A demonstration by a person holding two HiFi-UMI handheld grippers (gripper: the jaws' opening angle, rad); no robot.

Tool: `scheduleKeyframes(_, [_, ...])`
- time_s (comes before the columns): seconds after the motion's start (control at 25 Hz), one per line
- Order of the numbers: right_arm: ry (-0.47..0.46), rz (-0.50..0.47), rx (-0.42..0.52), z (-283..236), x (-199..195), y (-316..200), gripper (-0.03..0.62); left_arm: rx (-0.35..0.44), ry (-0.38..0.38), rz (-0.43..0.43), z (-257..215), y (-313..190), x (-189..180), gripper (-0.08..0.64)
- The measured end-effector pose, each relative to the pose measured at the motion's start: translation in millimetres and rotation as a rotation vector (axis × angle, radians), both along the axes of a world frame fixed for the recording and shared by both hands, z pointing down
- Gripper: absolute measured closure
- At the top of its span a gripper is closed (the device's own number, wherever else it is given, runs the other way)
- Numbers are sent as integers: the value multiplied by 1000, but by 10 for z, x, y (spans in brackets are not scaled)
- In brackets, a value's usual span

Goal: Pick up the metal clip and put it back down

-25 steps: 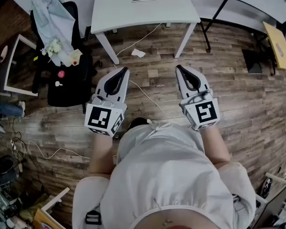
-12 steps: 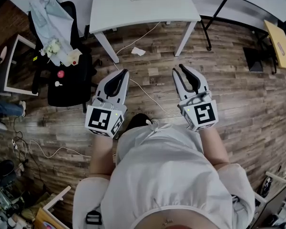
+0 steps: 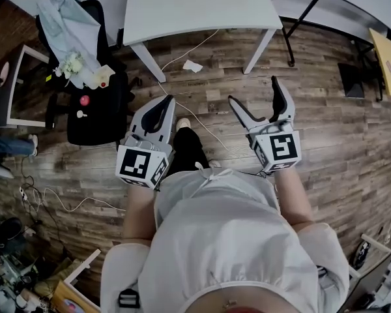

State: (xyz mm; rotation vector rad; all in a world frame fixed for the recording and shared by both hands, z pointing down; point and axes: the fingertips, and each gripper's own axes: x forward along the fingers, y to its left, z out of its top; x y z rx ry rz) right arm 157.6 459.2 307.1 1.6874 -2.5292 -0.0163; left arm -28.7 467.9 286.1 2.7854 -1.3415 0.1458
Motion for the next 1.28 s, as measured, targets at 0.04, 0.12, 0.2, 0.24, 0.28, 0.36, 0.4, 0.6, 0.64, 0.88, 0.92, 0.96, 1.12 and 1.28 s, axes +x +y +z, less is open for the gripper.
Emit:
scheduleKeyframes(0.04, [-1,0,-3,0,-10,-84,103,-3,1,-3,7,-83,-16,541])
scheduleKeyframes(0.12, [-7,-2,-9,0,-42,-266,103,-8,4,-1,25,-270,-46,541])
scheduleKeyframes(0.2, [-8,0,-12,7,-92,-473,103,-11,7,4,53,-486,-92,541])
scheduleKeyframes(0.24, [-6,2,-10,16,-124,-589,103,-13,10,7,72,-608,-124,541])
scheduleKeyframes(0.28, [-2,3,-9,31,-160,-712,103,-14,13,9,95,-736,-159,541])
scheduleKeyframes(0.36, [8,7,-10,68,-238,-982,104,-18,21,15,140,-1018,-237,541])
scheduleKeyframes(0.4, [12,11,-16,85,-282,-1131,104,-21,26,16,156,-1174,-283,541])
scheduleKeyframes(0.6, [18,30,-50,82,-564,-2008,104,-28,46,29,119,-2053,-589,541])
scheduleKeyframes(0.64, [16,37,-52,61,-626,-2197,104,-29,49,32,107,-2238,-658,541])
scheduleKeyframes(0.88, [24,68,-67,-10,-996,-3262,104,-26,63,62,35,-3310,-1035,541])
scheduleKeyframes(0.92, [27,75,-71,-11,-1040,-3412,104,-24,66,69,25,-3466,-1080,541])
scheduleKeyframes(0.96, [29,83,-76,-10,-1079,-3552,104,-22,70,76,15,-3611,-1121,541])
scheduleKeyframes(1.12, [42,109,-117,70,-1185,-3991,104,-31,93,92,3,-4054,-1239,541])
scheduleKeyframes(1.28, [53,127,-186,251,-1189,-4312,104,-57,106,96,82,-4353,-1269,541])
